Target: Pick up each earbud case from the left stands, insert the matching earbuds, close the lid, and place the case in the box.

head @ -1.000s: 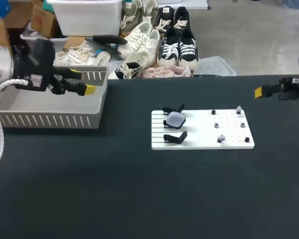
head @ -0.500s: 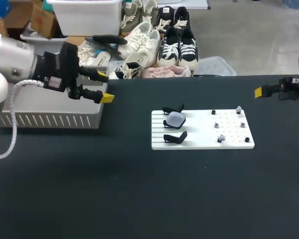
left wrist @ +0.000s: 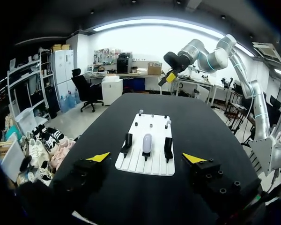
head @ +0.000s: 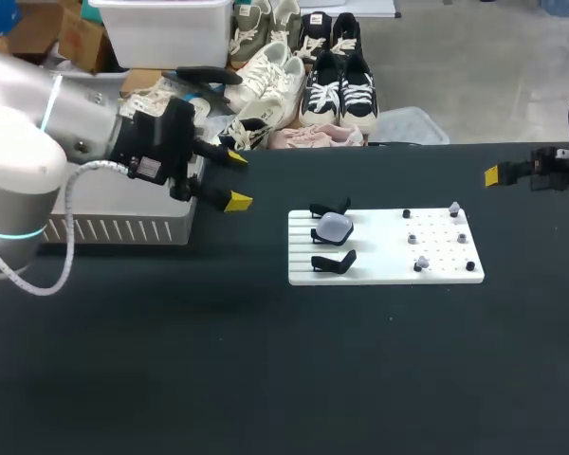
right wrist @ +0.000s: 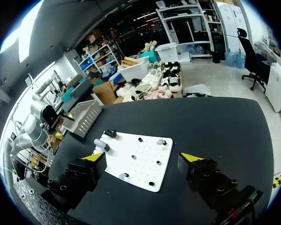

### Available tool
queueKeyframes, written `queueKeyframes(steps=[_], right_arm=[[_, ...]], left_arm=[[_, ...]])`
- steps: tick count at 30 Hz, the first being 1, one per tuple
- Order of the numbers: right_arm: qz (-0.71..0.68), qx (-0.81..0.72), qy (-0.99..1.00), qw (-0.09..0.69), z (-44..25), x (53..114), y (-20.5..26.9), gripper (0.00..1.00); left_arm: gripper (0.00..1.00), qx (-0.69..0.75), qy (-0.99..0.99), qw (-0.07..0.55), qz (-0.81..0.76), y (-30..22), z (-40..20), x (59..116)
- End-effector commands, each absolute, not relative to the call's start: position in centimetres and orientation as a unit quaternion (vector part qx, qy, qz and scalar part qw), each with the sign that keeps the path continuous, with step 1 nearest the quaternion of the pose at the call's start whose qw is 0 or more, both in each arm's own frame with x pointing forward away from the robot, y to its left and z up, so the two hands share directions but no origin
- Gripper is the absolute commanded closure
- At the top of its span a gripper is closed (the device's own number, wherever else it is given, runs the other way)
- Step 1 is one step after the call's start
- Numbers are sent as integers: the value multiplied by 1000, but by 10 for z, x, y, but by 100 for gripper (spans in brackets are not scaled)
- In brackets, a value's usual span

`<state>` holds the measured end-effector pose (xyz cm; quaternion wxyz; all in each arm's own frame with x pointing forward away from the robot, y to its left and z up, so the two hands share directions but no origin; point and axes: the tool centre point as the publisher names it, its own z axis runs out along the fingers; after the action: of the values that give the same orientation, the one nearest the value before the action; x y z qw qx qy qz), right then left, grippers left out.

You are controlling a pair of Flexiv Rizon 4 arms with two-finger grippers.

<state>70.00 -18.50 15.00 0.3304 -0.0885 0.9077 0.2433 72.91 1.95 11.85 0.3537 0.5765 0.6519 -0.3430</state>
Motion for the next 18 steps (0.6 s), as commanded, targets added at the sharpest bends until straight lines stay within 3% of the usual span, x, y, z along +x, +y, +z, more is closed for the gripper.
queueKeyframes(steps=[1, 18], right_arm=[[243, -88, 908, 330, 150, 700, -185, 0], [243, -88, 908, 330, 150, 700, -185, 0]], left_arm=[[0, 582, 644, 345, -358, 9, 108, 737], [0, 596, 626, 351, -359, -27, 84, 737]])
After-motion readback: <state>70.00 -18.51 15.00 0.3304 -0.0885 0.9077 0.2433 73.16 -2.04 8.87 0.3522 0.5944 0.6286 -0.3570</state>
